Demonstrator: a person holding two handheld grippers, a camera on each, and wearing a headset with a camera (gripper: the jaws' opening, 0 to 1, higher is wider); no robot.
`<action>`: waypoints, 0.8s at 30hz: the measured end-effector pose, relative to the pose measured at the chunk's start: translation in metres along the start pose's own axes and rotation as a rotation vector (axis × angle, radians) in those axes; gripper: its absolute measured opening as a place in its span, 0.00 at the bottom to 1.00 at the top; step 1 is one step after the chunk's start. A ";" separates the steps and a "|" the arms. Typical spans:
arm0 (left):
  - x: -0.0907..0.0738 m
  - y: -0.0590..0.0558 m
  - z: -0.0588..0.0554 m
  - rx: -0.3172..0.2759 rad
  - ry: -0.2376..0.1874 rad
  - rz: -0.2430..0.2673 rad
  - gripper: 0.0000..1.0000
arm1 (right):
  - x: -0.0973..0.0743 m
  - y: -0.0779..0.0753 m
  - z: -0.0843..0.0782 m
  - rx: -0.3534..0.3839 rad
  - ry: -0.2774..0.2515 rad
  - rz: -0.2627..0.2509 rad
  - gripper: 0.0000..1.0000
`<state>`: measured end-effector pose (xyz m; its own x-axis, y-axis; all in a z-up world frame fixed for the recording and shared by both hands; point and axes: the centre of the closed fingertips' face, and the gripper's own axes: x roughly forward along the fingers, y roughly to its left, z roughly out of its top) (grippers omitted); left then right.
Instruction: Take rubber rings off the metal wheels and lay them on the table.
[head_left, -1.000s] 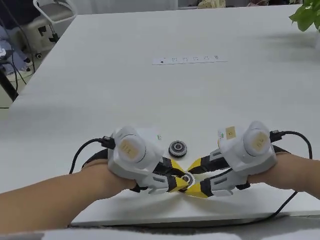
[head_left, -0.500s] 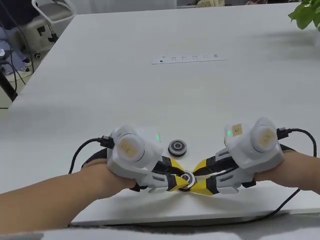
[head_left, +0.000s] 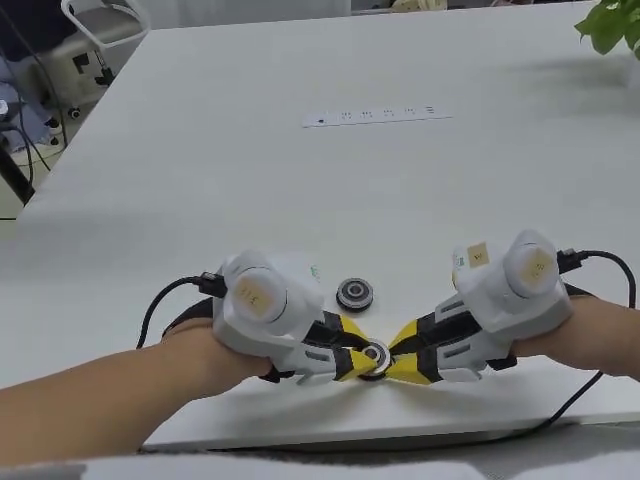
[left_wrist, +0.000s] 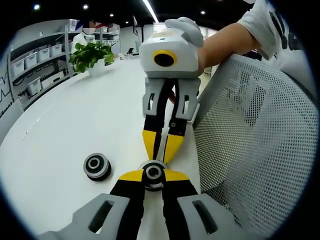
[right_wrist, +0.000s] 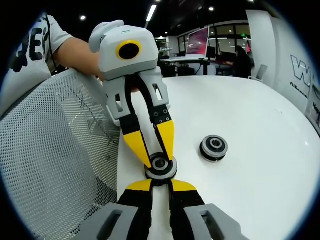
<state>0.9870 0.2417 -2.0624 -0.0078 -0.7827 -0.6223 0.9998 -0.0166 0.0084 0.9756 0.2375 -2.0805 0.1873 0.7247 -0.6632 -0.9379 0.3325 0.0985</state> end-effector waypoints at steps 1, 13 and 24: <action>0.000 0.000 0.000 -0.001 0.000 0.000 0.08 | -0.002 -0.001 0.002 0.008 -0.008 -0.002 0.01; 0.001 0.002 0.001 -0.003 0.000 0.006 0.08 | -0.006 -0.004 0.000 0.070 -0.003 -0.017 0.00; 0.001 0.003 0.001 -0.008 0.002 0.009 0.08 | -0.010 -0.009 0.001 0.220 -0.040 -0.014 0.00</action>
<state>0.9897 0.2404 -2.0624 0.0016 -0.7818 -0.6236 1.0000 -0.0046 0.0082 0.9823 0.2281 -2.0736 0.2152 0.7409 -0.6362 -0.8496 0.4632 0.2521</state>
